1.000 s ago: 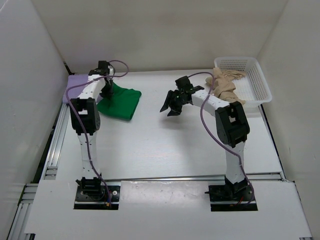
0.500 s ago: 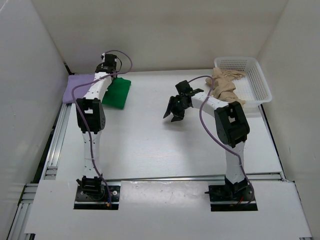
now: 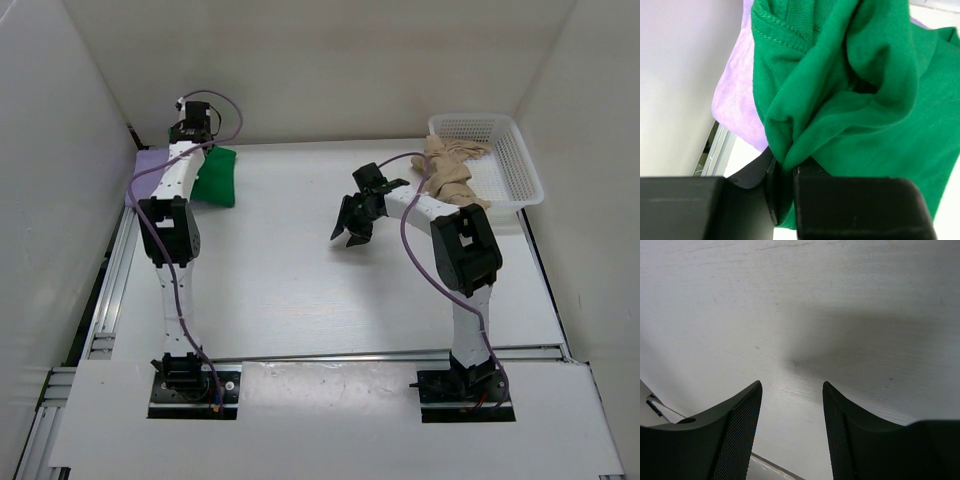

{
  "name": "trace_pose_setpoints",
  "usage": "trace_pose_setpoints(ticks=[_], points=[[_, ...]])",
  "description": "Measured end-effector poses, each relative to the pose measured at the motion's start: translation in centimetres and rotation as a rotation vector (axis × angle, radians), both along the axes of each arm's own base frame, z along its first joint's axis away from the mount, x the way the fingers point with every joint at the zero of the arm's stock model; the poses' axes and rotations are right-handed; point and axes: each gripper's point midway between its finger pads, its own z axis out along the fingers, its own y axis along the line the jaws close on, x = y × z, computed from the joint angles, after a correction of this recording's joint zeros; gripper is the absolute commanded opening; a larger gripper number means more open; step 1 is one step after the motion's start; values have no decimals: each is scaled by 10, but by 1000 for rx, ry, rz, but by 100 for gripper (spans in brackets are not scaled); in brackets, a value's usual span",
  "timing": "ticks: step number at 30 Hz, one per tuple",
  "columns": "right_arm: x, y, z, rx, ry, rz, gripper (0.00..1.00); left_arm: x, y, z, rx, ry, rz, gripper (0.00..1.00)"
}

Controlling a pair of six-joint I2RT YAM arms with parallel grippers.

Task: Fold and stack the t-shirts
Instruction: Put the neatly folded tshirt into the corner of the board with the left arm

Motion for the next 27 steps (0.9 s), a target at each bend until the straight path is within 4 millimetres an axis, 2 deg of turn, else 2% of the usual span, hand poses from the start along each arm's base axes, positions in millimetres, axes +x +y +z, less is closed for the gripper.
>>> trace_pose_setpoints(ticks=[11, 15, 16, 19, 20, 23, 26, 27], points=[[0, -2, 0, -9, 2, -4, 57, -5, 28, 37, -33, -78, 22, 10], [-1, -2, 0, -11, 3, -2, 57, -4, 39, 43, -37, -99, 36, 10], [-1, -3, 0, -11, 4, -1, 57, -5, 42, 43, -37, -100, 40, 18], [-2, -3, 1, -14, 8, -1, 57, -2, 53, 42, -24, -109, 65, 29], [-1, -3, 2, -15, 8, 1, 57, 1, 57, 41, -16, -116, 78, 45], [0, -2, 6, -14, 1, 8, 57, 11, 80, 33, 27, -144, 141, 63], [5, -1, 16, -19, -17, 24, 58, 15, 108, 16, 63, -160, 211, 78], [8, -1, 21, -22, -32, 31, 58, 14, 115, 9, 73, -151, 230, 79]])
